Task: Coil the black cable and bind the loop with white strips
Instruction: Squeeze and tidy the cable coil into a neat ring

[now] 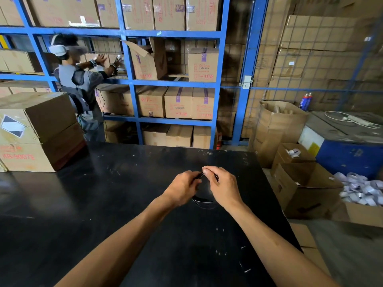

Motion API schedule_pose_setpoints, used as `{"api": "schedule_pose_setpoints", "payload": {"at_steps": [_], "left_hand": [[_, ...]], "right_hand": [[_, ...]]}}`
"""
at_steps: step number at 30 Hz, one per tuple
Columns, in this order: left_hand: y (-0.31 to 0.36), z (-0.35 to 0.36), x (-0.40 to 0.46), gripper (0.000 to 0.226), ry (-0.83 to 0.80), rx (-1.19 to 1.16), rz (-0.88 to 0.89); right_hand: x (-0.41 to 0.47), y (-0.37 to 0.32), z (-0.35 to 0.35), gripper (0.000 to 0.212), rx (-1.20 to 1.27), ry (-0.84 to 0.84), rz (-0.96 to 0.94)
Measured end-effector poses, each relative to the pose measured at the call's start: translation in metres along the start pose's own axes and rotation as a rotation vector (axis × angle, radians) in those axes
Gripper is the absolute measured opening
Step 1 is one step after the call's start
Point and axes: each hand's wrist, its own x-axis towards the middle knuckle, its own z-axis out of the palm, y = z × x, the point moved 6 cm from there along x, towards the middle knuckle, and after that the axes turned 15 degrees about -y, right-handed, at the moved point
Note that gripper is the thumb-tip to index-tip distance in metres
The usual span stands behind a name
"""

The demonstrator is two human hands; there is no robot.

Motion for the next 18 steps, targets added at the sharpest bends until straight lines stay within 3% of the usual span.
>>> {"api": "schedule_pose_setpoints", "payload": {"at_steps": [2,7,12,18], "left_hand": [[0.004,0.004,0.006,0.022,0.059,0.094,-0.019],[0.007,0.026,0.014,0.028,0.111,0.065,-0.085],[-0.012,0.07,0.037,0.027,-0.165,0.196,-0.29],[-0.028,0.127,0.06,0.022,-0.289,0.197,-0.263]], "right_hand": [[-0.003,0.012,0.001,0.025,0.022,-0.037,0.045],[-0.018,0.046,-0.001,0.032,0.018,-0.147,0.141],[-0.049,0.089,0.005,0.032,0.094,-0.241,0.304],[-0.093,0.153,0.017,0.033,0.457,-0.215,0.593]]}}
